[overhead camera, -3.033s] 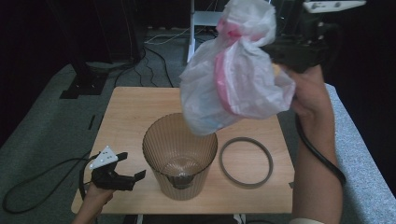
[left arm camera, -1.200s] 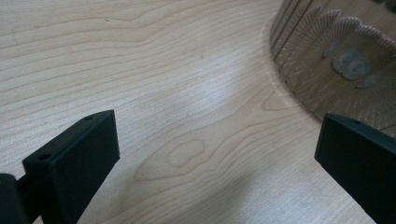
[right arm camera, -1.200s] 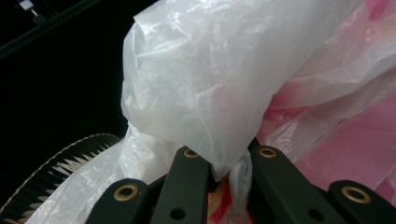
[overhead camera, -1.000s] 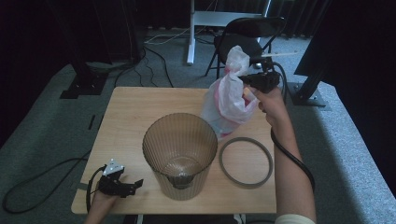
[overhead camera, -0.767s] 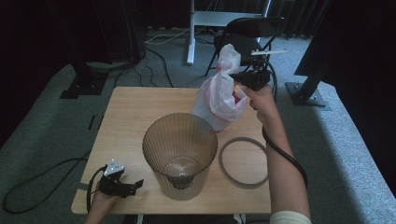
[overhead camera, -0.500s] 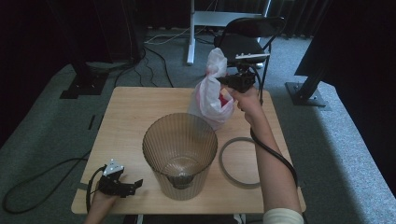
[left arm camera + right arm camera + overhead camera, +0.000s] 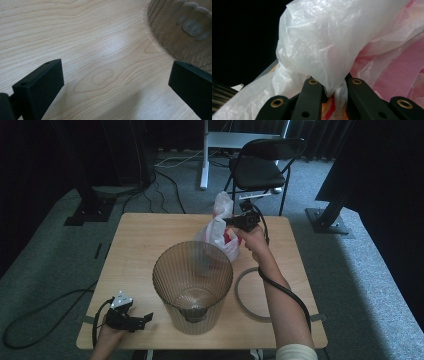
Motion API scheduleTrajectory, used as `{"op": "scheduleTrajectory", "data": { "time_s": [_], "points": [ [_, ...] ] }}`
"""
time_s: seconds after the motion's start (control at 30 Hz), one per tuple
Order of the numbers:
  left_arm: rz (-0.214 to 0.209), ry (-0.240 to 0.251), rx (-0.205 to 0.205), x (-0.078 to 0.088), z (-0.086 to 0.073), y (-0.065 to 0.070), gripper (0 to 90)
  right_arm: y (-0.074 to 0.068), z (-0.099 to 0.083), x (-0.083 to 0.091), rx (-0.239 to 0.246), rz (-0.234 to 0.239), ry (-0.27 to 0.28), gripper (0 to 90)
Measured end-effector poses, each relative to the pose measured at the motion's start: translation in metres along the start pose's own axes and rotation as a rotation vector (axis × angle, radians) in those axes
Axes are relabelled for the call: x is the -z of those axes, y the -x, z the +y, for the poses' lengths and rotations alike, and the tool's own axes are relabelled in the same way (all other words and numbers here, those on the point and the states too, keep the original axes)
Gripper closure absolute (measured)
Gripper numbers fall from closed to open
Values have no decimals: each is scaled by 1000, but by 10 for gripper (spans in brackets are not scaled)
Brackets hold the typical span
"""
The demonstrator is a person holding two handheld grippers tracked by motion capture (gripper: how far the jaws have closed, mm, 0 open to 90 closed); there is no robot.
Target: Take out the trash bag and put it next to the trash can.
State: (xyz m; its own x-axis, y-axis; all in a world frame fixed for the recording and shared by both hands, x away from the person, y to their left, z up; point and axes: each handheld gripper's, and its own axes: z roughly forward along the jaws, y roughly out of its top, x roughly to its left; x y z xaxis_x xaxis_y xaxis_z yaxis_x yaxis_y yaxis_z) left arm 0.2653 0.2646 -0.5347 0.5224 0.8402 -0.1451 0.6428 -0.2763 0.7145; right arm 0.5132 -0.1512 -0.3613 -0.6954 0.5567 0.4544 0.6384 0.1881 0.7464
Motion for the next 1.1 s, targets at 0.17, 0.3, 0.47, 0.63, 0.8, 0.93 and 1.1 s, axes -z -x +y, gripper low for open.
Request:
{"op": "scheduleTrajectory", "data": {
  "time_s": [0.17,0.3,0.47,0.63,0.8,0.93,1.1],
  "points": [
    [7,5,-6,-1,-1,1,0,7,-12,-7,-18,-3,-25,810],
    [10,3,-2,-1,-2,-1,0,9,-16,-4,-22,-14,-25,733],
    [9,-9,-2,-2,-2,-1,0,10,-20,4,-16,-46,-34,548],
    [8,-15,1,-2,-3,-1,0,17,-26,18,-75,-69,-4,421],
    [13,-20,4,-4,-3,-2,0,24,-34,34,-102,-118,-13,312],
    [23,-29,-9,-4,-1,0,0,29,-42,41,-115,-139,-31,193],
    [24,-29,2,-5,-1,-2,0,34,-52,53,-121,-170,-23,186]
  ]
}}
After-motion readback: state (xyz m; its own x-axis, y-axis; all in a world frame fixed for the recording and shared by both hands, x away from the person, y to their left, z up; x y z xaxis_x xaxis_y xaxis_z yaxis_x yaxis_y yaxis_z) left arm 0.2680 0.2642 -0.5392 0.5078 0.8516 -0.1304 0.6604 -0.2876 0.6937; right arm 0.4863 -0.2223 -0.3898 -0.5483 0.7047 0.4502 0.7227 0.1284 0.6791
